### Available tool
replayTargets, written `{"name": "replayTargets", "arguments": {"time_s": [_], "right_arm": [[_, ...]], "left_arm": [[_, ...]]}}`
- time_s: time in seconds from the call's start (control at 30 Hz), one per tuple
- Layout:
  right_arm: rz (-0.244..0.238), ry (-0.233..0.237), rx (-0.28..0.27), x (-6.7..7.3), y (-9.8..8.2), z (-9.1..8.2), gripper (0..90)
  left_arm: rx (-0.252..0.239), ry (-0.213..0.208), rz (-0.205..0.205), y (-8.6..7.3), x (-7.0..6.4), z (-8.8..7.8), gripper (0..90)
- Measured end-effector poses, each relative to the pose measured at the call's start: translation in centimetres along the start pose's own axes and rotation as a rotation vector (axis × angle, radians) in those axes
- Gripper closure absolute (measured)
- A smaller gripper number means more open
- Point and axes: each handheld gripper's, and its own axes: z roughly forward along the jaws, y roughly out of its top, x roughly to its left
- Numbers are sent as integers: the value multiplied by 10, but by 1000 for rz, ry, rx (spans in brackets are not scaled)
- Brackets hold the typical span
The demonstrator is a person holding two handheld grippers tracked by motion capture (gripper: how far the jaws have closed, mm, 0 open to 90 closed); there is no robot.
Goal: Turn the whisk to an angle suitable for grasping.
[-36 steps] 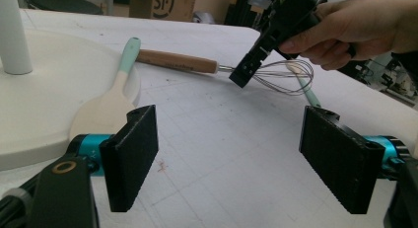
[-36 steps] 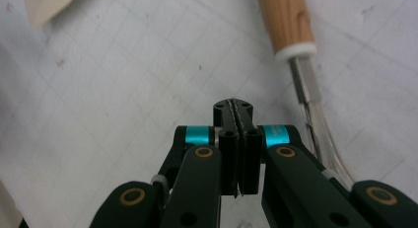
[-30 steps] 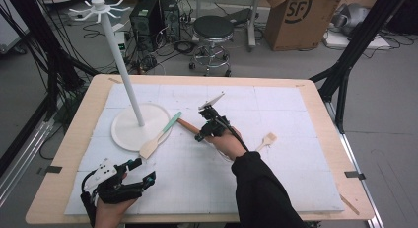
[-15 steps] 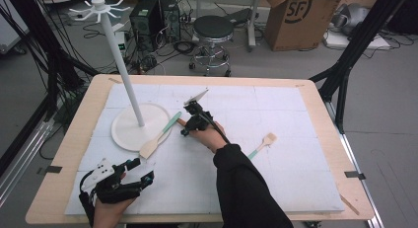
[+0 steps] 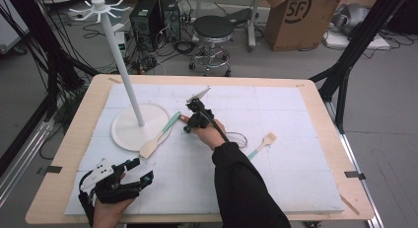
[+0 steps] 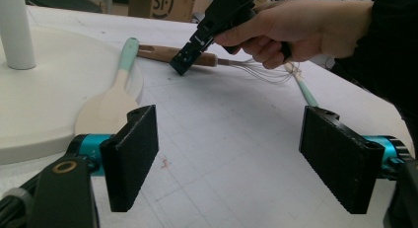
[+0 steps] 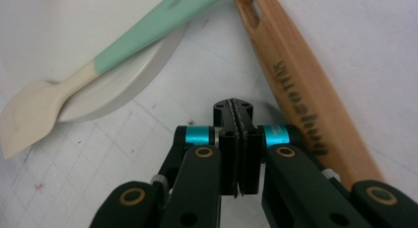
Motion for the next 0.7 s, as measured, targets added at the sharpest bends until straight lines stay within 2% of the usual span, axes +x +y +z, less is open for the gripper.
{"name": "replayTargets", "arguments": {"time_s": [0.17, 0.23, 0.27, 0.37, 0.53, 0.67, 0.7], "right_arm": [[-3, -6, -5, -2, 0, -1, 898], [-7, 6, -3, -1, 0, -2, 898], [-26, 5, 0, -1, 0, -3, 897], [-40, 41, -31, 3, 0, -8, 897], [-66, 58, -80, 0, 0, -22, 895], [-100, 47, -92, -7, -3, -33, 710], [-100, 47, -92, -7, -3, -33, 710]], "left_arm": [[-2, -1, -2, 0, 1, 0, 235], [-1, -1, -1, 0, 0, 0, 235], [-1, -1, -1, 0, 0, 0, 235], [2, -2, 2, 0, 0, 0, 235], [1, 0, 1, -1, 0, -1, 235], [1, -1, 2, -1, 0, -1, 235], [2, -1, 2, -1, 0, -1, 235]]}}
